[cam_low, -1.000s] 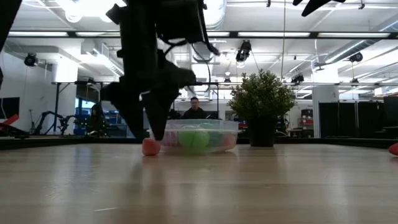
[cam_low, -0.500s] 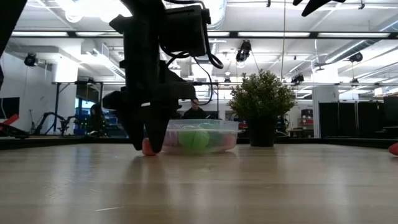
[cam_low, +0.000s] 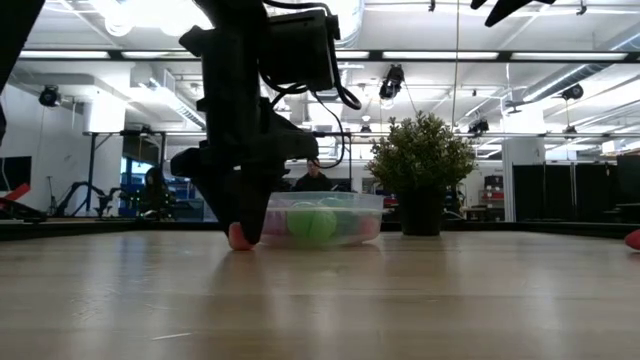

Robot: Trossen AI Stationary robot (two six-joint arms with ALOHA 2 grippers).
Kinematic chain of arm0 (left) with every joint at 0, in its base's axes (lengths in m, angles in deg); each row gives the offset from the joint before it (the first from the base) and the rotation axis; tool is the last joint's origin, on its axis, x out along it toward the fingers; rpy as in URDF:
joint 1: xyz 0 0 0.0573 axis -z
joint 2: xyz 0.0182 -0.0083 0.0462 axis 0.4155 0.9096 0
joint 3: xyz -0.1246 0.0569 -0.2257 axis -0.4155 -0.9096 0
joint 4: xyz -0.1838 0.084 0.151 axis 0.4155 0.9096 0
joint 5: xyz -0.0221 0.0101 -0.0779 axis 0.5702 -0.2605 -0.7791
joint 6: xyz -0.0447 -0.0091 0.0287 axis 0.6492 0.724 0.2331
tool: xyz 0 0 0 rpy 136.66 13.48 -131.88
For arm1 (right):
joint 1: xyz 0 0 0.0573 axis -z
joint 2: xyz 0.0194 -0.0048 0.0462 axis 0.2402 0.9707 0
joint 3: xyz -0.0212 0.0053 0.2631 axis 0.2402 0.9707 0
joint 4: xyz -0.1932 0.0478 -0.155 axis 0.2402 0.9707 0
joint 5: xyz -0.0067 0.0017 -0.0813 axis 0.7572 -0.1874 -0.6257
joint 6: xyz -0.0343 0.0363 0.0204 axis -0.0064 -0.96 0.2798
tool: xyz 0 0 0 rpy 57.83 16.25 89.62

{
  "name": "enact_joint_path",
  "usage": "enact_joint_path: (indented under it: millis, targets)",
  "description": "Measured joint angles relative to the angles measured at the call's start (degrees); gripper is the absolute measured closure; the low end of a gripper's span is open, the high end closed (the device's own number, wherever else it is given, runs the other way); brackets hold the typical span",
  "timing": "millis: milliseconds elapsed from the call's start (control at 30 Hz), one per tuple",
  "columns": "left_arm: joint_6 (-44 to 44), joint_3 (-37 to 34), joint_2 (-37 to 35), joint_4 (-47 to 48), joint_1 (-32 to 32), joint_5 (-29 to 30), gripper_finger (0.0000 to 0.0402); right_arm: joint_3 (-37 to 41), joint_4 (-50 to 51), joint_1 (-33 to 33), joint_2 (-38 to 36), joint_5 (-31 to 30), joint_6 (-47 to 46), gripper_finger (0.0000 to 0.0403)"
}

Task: Pick and placing Produce into tupperware
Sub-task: Put the pink peach into the transparent bin

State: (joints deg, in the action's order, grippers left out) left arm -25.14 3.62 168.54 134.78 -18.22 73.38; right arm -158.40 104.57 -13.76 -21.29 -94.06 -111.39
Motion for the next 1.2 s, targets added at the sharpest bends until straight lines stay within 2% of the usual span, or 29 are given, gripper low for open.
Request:
enact_joint_path:
  millis: [333,500,700,933,1200]
  targets:
    - [-0.34,-0.02,-0.38,0.09,0.0,-1.97,0.0281,0.0,0.01,-0.01,0.01,0.0,-0.02,0.0168]
    - [-0.44,2.34,-4.06,0.06,-0.02,-2.82,0.0281,0.0,-0.01,0.01,0.0,-0.01,-0.02,0.0168]
    - [-3.42,6.15,-8.32,0.11,-0.68,2.45,0.0281,0.0,-0.02,-0.01,0.01,-0.44,-0.02,0.0168]
    - [-9.41,8.22,-8.07,0.02,-3.89,6.5,0.0281,0.0,-0.04,-0.01,-0.01,-0.46,-0.56,0.0168]
    - [-13.53,7.8,-7.45,-1.51,-7.32,5.77,0.027,0.0,-0.04,0.0,0.0,-0.46,-1.19,0.0168]
